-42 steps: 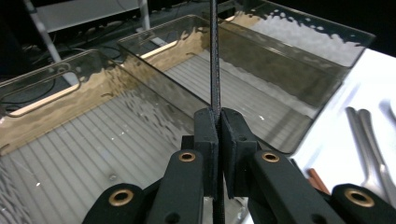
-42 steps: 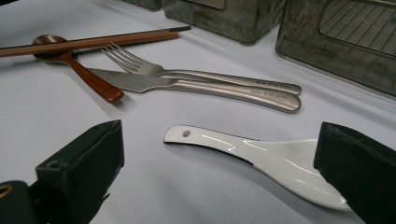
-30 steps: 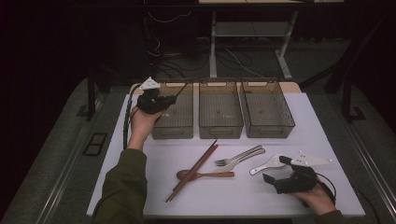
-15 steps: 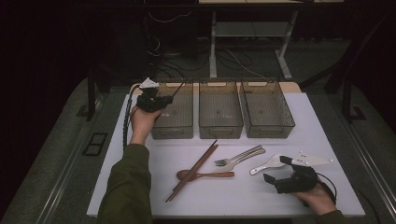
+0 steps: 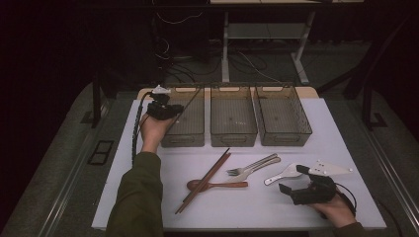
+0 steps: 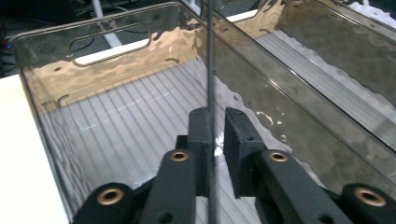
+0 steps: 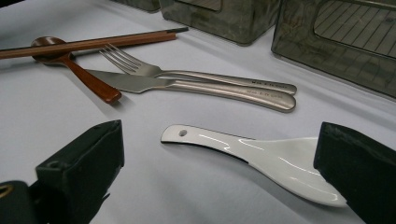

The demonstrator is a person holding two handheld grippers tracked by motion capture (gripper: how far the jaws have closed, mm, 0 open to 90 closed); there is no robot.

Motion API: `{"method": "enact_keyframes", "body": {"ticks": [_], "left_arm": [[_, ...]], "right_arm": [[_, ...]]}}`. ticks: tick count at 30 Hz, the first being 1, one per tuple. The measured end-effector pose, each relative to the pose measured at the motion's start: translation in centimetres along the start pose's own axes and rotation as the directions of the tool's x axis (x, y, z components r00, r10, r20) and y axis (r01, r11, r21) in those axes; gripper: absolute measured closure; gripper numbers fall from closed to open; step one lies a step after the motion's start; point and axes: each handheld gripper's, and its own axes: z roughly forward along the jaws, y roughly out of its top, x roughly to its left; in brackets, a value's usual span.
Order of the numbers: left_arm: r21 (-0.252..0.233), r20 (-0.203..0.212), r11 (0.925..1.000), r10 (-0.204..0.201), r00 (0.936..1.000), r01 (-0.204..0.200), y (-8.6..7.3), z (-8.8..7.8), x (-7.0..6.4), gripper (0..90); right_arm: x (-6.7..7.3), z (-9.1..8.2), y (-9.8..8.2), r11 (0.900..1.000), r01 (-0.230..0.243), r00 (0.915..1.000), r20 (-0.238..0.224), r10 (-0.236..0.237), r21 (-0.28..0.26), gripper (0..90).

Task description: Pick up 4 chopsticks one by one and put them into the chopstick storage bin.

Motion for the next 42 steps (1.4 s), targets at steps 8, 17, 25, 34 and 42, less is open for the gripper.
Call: {"method": "enact_keyframes", "body": {"ticks": [8,17,25,34,42], "left_arm": [[0.002,-0.003,1.0,0.005,1.0,-0.005,0.0,-0.2,-0.1,72.3],[0.006,0.025,0.9991,0.041,0.9988,-0.041,0.3,-1.4,-1.6,63.8],[0.019,0.062,0.9976,0.066,0.9959,-0.067,-0.4,-2.6,-3.4,55.0],[0.018,0.11,0.9933,0.111,0.9876,-0.114,-1.4,-3.9,-5.8,44.8],[0.002,0.144,0.9889,0.147,0.9787,-0.149,-2.9,-5.0,-8.2,37.0]], "right_arm": [[0.1,0.0,0.0,1.0,-0.001,1.0,-0.001,0.001,0.001,1.4],[0.0,0.0,0.0,1.0,0.001,1.0,0.001,-0.001,0.005,1.4],[0.0,0.0,0.0,1.0,-0.002,1.0,0.003,0.002,0.0,1.4],[0.1,0.1,0.0,1.0,0.001,1.0,-0.001,-0.001,-0.001,1.4],[0.1,0.2,0.1,1.0,0.022,0.9992,-0.032,-0.022,-0.003,1.4]]}}
